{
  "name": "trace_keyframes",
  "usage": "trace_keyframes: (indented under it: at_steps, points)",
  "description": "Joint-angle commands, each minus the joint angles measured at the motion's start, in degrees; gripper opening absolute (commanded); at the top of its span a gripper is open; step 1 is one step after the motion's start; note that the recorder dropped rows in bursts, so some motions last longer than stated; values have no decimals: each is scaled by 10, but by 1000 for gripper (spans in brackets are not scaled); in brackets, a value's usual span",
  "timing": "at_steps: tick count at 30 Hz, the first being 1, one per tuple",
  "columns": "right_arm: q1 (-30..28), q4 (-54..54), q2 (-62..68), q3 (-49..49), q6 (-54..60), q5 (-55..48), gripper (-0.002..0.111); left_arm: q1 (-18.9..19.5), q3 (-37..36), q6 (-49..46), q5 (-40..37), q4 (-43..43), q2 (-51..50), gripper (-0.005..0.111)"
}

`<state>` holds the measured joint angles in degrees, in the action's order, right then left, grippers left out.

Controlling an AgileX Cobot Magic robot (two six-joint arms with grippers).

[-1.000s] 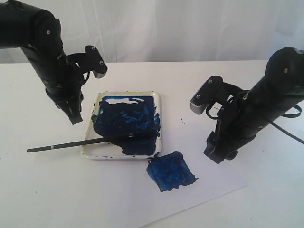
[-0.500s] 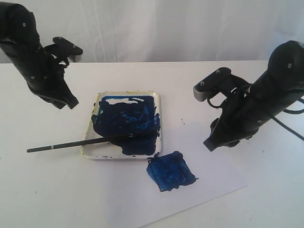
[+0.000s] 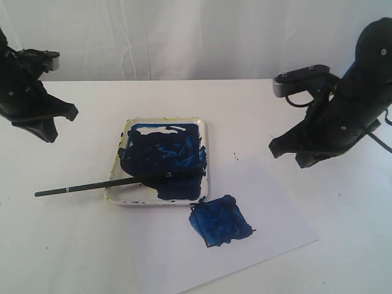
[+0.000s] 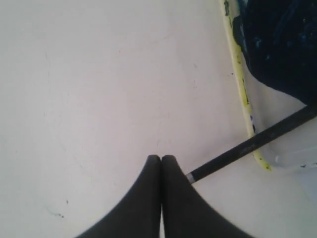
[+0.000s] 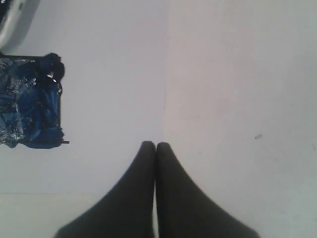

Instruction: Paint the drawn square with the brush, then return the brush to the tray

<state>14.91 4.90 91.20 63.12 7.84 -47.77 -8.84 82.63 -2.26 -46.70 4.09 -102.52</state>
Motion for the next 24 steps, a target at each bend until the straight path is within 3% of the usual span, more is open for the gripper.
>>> trace_keyframes:
  at_steps: [1, 8, 24]
  points:
    - [-48, -7, 3, 15, -38, -28, 0, 30, 2, 35, -58, 19, 10, 0]
    - [-109, 0, 3, 15, -67, -33, 0, 66, 2, 52, -108, 14, 10, 0]
    - [-130, -74, 43, 16, -94, -28, 0, 92, 1, 52, -154, -19, 19, 0]
